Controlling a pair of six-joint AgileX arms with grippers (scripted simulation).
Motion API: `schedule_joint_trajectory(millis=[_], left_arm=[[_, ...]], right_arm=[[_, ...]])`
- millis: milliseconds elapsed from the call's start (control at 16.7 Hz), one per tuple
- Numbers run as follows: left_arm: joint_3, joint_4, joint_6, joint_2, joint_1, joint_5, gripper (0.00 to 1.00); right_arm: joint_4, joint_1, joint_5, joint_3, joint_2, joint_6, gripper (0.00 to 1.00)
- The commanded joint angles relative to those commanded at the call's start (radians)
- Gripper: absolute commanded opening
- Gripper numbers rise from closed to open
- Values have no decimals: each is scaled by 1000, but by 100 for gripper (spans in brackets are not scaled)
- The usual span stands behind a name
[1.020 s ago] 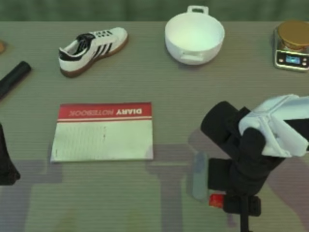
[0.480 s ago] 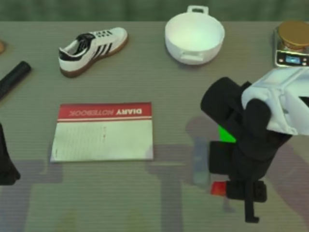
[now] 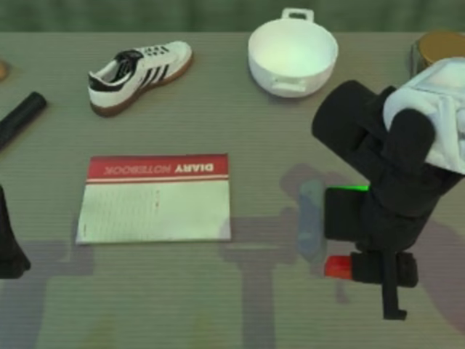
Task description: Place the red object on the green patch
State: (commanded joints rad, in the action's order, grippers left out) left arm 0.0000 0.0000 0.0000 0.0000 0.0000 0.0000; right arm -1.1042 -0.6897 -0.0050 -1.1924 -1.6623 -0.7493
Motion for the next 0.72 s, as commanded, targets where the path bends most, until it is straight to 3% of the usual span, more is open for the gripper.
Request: schedule_joint_trajectory(millis=[300,720], left_arm=[[0,0,0,0,0,0,100],[0,0,0,0,0,0,100]], right_arm=[[-27,40,0,-70,-65,-61,0],[-164,246,4,-507,-349,-349,0]])
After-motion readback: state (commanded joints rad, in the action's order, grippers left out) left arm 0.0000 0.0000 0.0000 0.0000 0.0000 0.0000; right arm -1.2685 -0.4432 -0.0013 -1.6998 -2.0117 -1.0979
